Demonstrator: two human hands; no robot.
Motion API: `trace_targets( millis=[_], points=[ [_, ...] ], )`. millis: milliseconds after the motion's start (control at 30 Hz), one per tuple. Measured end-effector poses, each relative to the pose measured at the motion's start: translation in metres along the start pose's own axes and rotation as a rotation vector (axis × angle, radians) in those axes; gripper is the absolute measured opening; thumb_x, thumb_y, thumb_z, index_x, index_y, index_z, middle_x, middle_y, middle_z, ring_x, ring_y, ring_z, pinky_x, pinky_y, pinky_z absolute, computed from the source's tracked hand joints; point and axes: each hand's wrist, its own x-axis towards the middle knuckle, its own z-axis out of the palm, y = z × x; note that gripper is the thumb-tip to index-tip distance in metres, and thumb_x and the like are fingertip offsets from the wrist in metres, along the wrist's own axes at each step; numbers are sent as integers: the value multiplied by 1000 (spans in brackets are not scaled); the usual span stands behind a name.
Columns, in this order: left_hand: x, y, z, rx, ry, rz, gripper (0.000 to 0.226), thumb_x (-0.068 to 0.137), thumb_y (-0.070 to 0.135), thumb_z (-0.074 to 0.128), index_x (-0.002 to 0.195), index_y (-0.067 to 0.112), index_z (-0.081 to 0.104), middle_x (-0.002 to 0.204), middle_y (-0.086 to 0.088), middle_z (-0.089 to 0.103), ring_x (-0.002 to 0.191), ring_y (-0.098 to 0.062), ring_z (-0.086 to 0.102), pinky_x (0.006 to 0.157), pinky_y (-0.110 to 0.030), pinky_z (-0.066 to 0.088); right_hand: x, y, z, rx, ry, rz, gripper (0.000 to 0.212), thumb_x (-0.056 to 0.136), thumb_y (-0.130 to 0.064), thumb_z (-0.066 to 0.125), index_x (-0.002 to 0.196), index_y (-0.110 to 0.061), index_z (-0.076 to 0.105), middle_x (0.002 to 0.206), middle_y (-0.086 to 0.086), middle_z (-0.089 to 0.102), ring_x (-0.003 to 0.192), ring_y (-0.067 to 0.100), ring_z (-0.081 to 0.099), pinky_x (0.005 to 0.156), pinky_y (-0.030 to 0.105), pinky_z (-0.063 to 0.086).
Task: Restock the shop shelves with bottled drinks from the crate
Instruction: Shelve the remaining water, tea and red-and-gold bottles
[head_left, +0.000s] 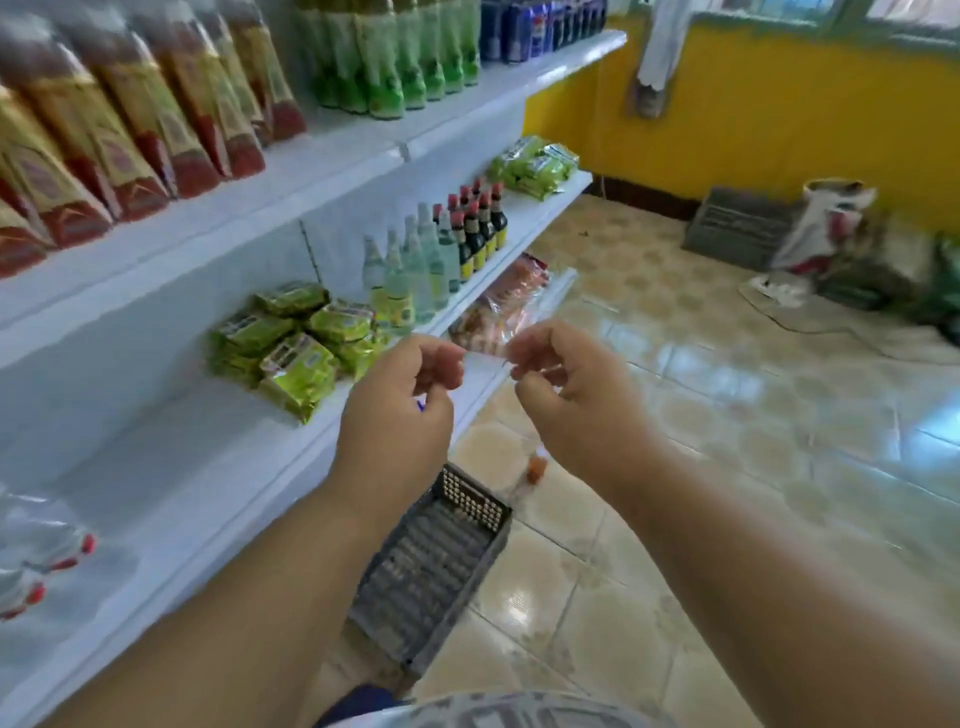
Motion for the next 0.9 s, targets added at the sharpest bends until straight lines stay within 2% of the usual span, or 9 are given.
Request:
trace_targets(
  millis=[167,300,367,433,467,567,733,833,900],
  points=[
    [20,14,60,-42,-112,43,49,87,-2,51,93,45,61,94,19,69,93,0,65,79,-8,48,4,36,-51,-92,16,80,32,83,-2,59,96,-31,61,95,-10,66,91,7,64,78,22,52],
    [45,-2,94,-54,-176,17,45,88,-4,54,92,40,62,93,13,69,92,-2,65,78,-6,47,31,70,-58,-92,14,113,31,82,-3,62,97,-30,61,95,-11,64,89,4,63,76,18,52],
    [62,-13,108,-66,-168,-8,42,88,-3,55,92,39,63,92,16,69,91,-1,65,77,-7,47,47,87,-57,-84,-27,139,31,79,-7,62,94,-35,60,94,-13,64,88,3,64,74,16,52],
    [85,-28,128,-100,-138,-33,41,87,-2,54,91,39,63,91,17,68,90,-2,65,75,-6,47,72,109,-58,-101,-85,180,30,75,-16,60,90,-41,57,94,-13,64,87,5,65,75,21,55],
    [97,-34,137,-111,-134,-33,40,87,-1,54,89,38,63,90,16,68,90,-2,65,75,-6,47,84,118,-59,-119,-110,193,28,74,-19,59,90,-42,57,94,-13,64,87,7,66,77,28,57],
    [137,-55,164,-93,-189,-32,40,89,-1,55,87,39,61,90,12,67,90,3,62,74,-3,43,123,145,-62,-181,-176,232,28,73,-23,60,94,-40,57,97,-13,63,89,11,65,79,42,58],
    [206,-106,203,-7,-245,-17,39,90,2,57,93,41,59,94,16,65,96,5,59,77,1,40,183,202,-52,-298,-247,240,31,82,-23,72,109,-35,63,109,-14,57,98,3,55,87,35,54],
    [242,-152,239,53,-269,-21,37,88,2,59,103,36,59,98,18,62,100,10,56,77,4,38,220,254,-25,-321,-258,289,34,82,-27,73,113,-34,62,114,-15,49,94,9,55,84,37,53],
    [257,-188,269,90,-283,-58,37,87,0,59,107,32,59,100,15,59,99,16,53,77,4,37,238,300,-2,-333,-237,311,38,82,-28,74,117,-32,62,118,-13,48,100,13,54,86,35,52]
  ],
)
